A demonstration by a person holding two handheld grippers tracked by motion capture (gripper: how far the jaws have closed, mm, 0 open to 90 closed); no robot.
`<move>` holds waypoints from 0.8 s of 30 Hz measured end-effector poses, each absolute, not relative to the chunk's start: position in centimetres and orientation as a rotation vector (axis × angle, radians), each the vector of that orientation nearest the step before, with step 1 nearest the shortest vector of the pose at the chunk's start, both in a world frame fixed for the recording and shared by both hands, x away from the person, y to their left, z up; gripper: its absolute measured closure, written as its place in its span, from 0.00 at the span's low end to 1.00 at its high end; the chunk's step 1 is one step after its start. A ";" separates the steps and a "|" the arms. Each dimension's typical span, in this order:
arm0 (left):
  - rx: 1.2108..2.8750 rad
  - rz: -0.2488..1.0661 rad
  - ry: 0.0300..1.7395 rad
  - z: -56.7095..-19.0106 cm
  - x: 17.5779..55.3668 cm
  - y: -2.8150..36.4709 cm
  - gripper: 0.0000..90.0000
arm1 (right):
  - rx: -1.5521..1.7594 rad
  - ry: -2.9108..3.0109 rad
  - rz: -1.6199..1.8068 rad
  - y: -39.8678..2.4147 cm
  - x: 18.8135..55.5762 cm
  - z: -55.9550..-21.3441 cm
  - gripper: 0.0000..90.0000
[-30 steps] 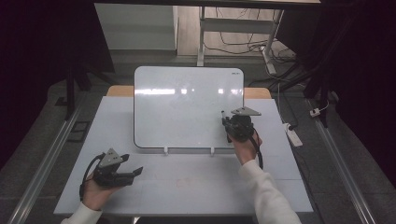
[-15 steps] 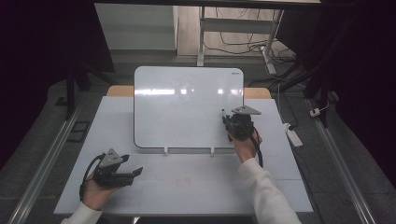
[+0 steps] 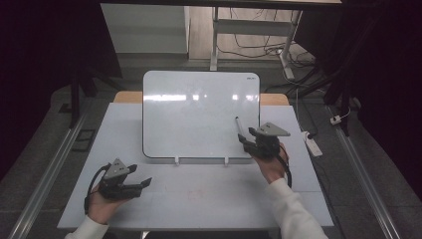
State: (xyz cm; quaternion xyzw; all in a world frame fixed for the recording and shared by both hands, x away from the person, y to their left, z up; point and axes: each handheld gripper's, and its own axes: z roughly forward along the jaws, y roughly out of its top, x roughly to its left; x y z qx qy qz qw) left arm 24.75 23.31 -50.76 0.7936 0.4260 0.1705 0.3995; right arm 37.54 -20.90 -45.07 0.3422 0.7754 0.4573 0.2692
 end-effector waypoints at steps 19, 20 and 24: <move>1.971 0.387 1.061 -51.1 24.8 23.1 0.29 | 0.873 2.159 1.308 -30.4 31.3 -48.4 0.48; 1.973 0.389 1.058 -51.1 24.8 23.1 0.29 | 0.867 2.162 1.303 -30.3 31.3 -48.5 0.48; 1.971 0.387 1.058 -51.2 24.8 23.1 0.29 | 0.852 2.169 1.297 -30.2 31.3 -48.5 0.48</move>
